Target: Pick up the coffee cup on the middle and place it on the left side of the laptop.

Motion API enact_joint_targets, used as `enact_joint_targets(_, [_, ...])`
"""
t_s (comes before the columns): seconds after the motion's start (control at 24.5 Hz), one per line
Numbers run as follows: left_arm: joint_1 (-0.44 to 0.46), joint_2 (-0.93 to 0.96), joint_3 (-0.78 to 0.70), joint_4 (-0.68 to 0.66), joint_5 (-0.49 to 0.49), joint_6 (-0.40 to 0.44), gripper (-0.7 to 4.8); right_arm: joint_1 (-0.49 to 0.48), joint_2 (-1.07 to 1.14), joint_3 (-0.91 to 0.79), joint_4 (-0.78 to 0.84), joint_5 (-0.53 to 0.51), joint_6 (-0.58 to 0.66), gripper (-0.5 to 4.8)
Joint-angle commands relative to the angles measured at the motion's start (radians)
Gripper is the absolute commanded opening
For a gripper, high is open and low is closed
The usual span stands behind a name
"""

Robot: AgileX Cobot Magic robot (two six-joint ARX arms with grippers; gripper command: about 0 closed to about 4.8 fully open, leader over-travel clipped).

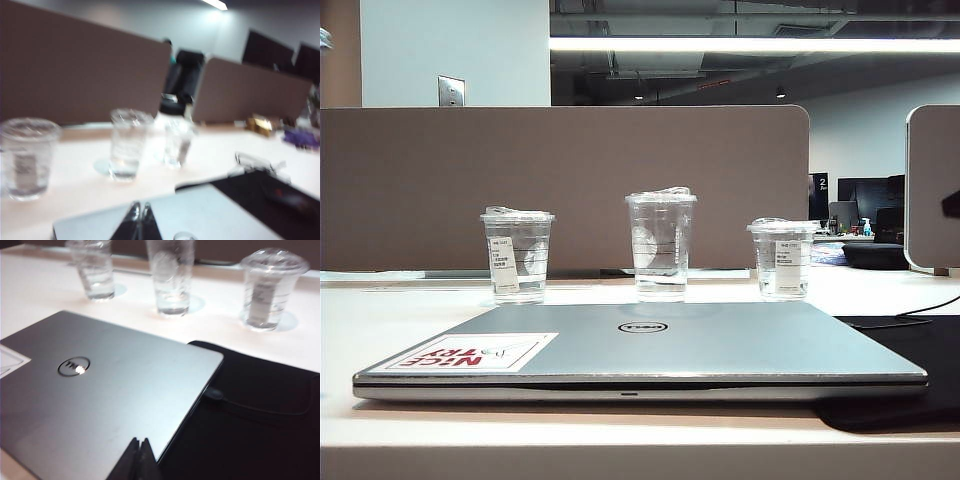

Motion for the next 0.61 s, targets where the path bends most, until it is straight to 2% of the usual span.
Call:
enact_joint_targets(0.04, [-0.108, 0.186, 0.007, 0.148, -0.102, 0.13, -0.04, 0.003, 0.019, -0.004, 0.018, 0.002, 0.0, -0.05])
enact_joint_targets(0.2, [-0.152, 0.484, 0.045, 0.38, -0.132, 0.237, -0.03, 0.003, 0.022, -0.004, 0.018, 0.002, 0.0, -0.05])
enact_joint_targets(0.24, [-0.151, 0.631, 0.084, 0.473, -0.136, 0.259, -0.01, 0.004, 0.022, -0.004, 0.018, 0.002, 0.0, -0.05])
enact_joint_targets(0.37, [-0.151, 0.903, 0.19, 0.599, -0.135, 0.278, 0.15, 0.002, 0.022, -0.004, 0.018, 0.002, 0.0, -0.05])
enact_joint_targets(0.41, [-0.151, 1.059, 0.269, 0.65, -0.135, 0.278, 0.92, 0.002, 0.022, -0.004, 0.018, 0.001, -0.001, -0.05])
enact_joint_targets(0.45, [-0.151, 1.242, 0.373, 0.703, -0.135, 0.278, 2.36, 0.003, 0.022, -0.004, 0.018, 0.003, 0.0, -0.05])
enact_joint_targets(0.57, [-0.151, 1.453, 0.518, 0.754, -0.116, 0.277, 4.15, 0.003, 0.022, -0.004, 0.018, 0.001, 0.0, -0.05])
enact_joint_targets(0.61, [-0.151, 1.513, 0.564, 0.759, -0.117, 0.273, 4.51, 0.003, 0.023, -0.004, 0.018, 0.002, 0.0, -0.05])
